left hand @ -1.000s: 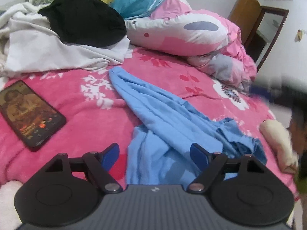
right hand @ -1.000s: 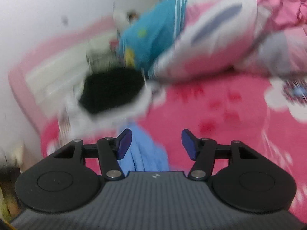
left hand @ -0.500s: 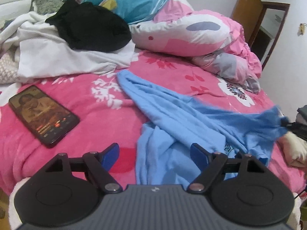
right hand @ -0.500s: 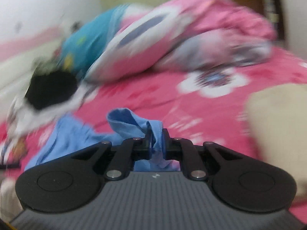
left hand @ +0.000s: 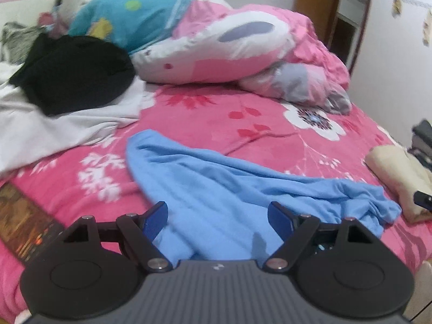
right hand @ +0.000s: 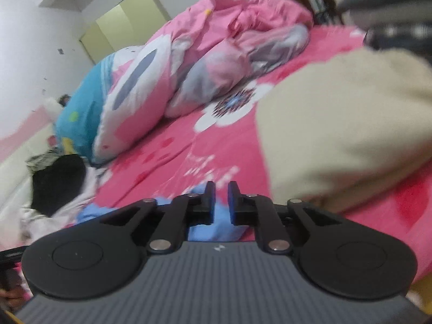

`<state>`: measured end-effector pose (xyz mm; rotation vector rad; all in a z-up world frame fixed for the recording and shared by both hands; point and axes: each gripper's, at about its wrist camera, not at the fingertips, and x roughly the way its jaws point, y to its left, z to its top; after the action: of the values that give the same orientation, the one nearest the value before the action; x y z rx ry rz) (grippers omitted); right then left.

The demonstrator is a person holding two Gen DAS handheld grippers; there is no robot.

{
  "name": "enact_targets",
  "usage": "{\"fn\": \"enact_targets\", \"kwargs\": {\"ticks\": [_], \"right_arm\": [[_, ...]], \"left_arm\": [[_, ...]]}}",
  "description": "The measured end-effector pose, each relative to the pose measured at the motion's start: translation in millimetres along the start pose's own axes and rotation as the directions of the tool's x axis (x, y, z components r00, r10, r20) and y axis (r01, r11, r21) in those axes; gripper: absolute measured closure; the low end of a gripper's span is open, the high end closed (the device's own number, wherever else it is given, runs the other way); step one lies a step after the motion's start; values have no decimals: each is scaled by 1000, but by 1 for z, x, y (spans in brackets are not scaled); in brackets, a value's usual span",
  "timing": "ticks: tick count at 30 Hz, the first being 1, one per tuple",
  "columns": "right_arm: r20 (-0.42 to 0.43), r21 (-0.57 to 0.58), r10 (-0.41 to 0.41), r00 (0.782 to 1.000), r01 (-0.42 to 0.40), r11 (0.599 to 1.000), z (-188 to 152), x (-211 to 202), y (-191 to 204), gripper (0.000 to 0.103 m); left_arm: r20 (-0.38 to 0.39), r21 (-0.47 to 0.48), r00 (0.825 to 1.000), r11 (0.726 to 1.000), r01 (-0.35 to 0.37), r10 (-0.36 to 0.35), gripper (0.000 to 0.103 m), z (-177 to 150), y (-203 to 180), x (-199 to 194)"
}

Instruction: Fold clothes

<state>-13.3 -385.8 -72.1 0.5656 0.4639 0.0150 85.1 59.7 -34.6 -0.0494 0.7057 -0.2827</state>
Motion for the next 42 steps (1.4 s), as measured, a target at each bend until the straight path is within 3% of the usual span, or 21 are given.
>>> {"fn": "enact_targets", "kwargs": {"ticks": [2,5,8,10,11,13,15,16,17,20,23,26,30,31,34,36,38,40,42], "right_arm": [[-38,0,41,998,-41,999,-7,2,5,64],[-129,44,145,981,-140,989,-18,13,22,52],[-233,161,318,919,-286,945,-34,23,39,48],[-296,219,396,869,-342,914,-48,34,54,47],[-316,222,406,858,-349,911,-53,39,60,47],[-332,196,382,863,-333,922,-60,51,75,47],[-305,191,335,891,-288,938,-60,59,79,50],[-288,204,327,900,-276,939,-59,62,79,61],[-271,217,317,909,-263,940,-57,65,79,78],[-217,213,271,938,-226,951,-46,66,75,93],[-163,195,239,957,-206,959,-30,69,70,97],[-164,197,225,960,-192,961,-15,81,66,98],[-172,311,264,949,-202,929,-6,70,63,92],[-169,339,275,947,-206,918,-6,65,61,85],[-153,389,241,958,-165,906,-16,39,47,45],[-174,411,193,966,-106,905,-25,34,34,39],[-210,437,147,967,-41,898,-32,37,22,32],[-225,476,140,964,-16,879,-35,49,11,32],[-203,472,148,968,-36,881,-34,59,10,32]], "left_arm": [[-24,7,1000,1000,3,-3,20,-1,-5,5],[-63,-3,998,1000,10,-11,19,-8,-5,5],[-108,-3,994,1000,20,-20,10,-24,-2,0],[-131,-11,991,1000,10,-11,10,-36,0,-1],[-142,-22,990,1000,2,-5,10,-42,3,0],[-152,-62,988,998,-3,-7,14,-49,9,2],[-141,-98,990,995,1,-15,25,-52,14,0],[-132,-103,991,995,-1,-13,32,-51,16,-3],[-117,-100,993,995,-5,-7,35,-51,17,-6],[-54,-70,998,997,-43,39,35,-52,20,-19],[-13,-68,999,996,-51,51,35,-54,28,-27],[-6,-95,1000,995,-30,30,35,-54,36,-31],[55,-95,997,995,-41,46,25,-57,40,-50],[79,-93,995,995,-46,54,20,-57,41,-56],[131,-94,990,995,-31,43,13,-52,45,-73],[155,-86,988,995,40,-26,12,-44,41,-79],[146,-46,979,988,151,-143,8,-37,27,-74],[109,2,957,963,269,-267,6,-33,7,-63],[16,57,922,921,385,-386,6,-35,-21,-42]]}}
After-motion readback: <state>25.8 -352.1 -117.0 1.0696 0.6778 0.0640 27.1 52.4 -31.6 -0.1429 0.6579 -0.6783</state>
